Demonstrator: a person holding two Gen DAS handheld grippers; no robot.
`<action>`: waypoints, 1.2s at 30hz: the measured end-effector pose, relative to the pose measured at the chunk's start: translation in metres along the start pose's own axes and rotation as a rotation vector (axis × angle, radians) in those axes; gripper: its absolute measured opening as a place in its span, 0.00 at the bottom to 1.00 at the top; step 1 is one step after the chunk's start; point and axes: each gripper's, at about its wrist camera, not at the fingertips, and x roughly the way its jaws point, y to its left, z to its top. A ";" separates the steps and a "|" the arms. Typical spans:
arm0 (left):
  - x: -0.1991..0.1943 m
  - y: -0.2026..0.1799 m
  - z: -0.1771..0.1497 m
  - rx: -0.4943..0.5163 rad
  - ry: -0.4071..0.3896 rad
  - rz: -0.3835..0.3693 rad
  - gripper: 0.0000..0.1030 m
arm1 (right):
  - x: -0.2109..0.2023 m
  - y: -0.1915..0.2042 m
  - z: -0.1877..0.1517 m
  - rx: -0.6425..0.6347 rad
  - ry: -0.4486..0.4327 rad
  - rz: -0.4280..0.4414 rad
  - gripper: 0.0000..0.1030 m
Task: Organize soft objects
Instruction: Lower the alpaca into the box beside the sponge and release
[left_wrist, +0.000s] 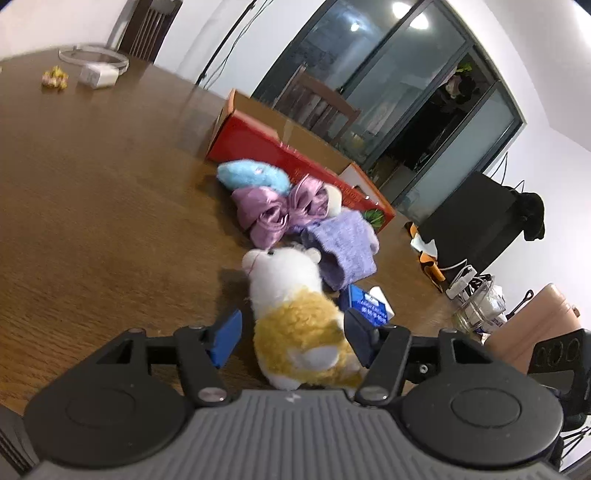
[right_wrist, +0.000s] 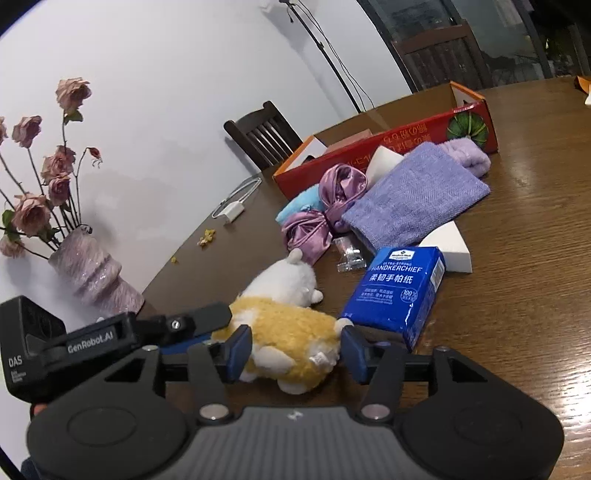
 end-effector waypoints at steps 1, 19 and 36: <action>0.002 0.001 0.000 -0.003 0.012 -0.015 0.55 | 0.004 -0.002 0.000 0.011 0.006 -0.003 0.52; 0.048 -0.044 0.130 0.162 -0.133 -0.114 0.49 | 0.028 -0.003 0.136 -0.064 -0.107 0.098 0.49; 0.187 -0.004 0.235 0.236 -0.012 0.094 0.50 | 0.195 -0.068 0.261 0.035 0.032 0.037 0.50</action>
